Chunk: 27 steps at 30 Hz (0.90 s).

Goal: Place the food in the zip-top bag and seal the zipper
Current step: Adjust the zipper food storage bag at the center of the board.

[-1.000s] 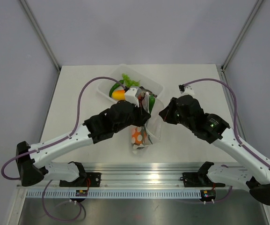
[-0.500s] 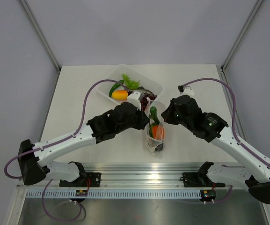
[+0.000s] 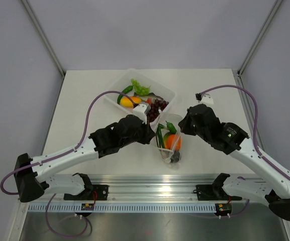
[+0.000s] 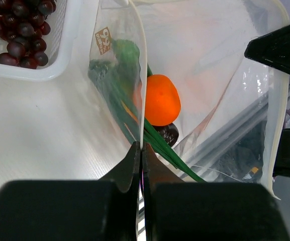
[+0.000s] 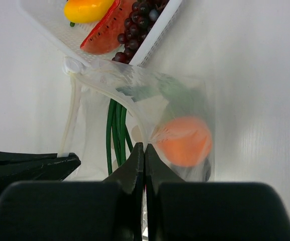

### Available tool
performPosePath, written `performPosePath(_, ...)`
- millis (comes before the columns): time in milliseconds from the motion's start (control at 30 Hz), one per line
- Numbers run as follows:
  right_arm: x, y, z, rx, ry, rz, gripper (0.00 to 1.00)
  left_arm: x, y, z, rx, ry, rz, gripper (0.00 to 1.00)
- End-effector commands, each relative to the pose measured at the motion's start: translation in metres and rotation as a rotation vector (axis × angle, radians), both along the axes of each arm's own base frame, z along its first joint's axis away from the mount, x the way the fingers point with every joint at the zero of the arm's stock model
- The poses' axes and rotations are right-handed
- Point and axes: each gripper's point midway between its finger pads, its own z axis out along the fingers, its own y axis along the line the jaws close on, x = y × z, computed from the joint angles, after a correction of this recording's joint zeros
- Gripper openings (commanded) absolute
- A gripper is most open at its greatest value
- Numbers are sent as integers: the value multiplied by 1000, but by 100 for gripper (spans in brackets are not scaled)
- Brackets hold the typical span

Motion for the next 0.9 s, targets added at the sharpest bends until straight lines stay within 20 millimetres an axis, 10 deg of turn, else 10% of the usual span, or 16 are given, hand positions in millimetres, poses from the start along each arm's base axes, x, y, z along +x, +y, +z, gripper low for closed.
performPosePath(0, 4, -7, 35, 47, -93, -40, 0, 6, -3, 25, -55, -69, -5, 0)
performPosePath(333, 5, -19, 61, 56, -165, -66, 0, 19, -34, 41, -61, -97, -73, 0)
performPosePath(500, 10, -5, 35, 33, -114, -40, 0, 23, -37, 45, -42, -88, -143, 75)
performPosePath(867, 20, 3, 22, 11, -113, -37, 0, 88, 31, 96, -100, -145, -68, 78)
